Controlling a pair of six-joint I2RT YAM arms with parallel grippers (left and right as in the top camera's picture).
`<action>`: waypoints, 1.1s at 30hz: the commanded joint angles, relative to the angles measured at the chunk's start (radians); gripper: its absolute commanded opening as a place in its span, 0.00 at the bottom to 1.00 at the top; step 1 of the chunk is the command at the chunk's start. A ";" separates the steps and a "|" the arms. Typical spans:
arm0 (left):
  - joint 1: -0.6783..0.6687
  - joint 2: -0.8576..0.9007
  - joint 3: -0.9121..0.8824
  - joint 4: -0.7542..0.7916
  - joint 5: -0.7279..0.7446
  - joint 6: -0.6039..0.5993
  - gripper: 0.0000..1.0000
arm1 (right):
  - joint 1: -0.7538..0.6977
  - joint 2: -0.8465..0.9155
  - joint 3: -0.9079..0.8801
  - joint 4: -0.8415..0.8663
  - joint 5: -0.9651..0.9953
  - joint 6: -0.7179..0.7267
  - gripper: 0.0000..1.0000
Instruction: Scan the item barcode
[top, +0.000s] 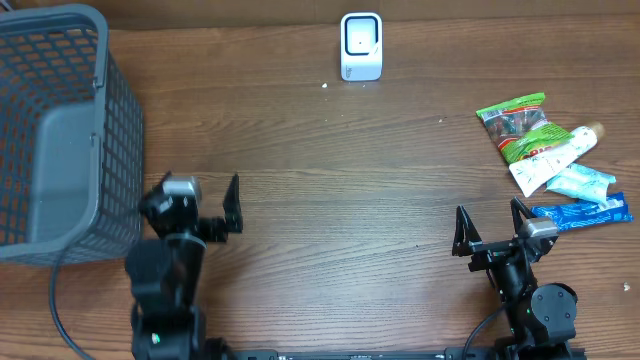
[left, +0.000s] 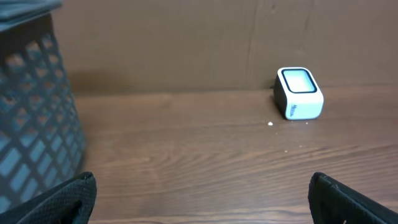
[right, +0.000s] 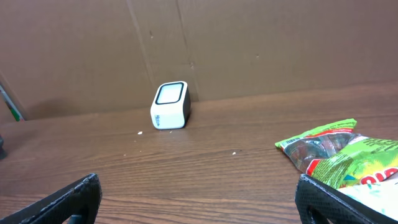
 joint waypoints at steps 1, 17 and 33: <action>0.003 -0.183 -0.147 0.019 -0.005 0.143 1.00 | 0.005 -0.009 -0.010 0.006 0.002 0.002 1.00; 0.001 -0.499 -0.332 -0.048 0.001 0.198 1.00 | 0.005 -0.009 -0.010 0.006 0.002 0.002 1.00; 0.005 -0.497 -0.332 -0.058 -0.002 0.198 1.00 | 0.005 -0.009 -0.010 0.006 0.002 0.002 1.00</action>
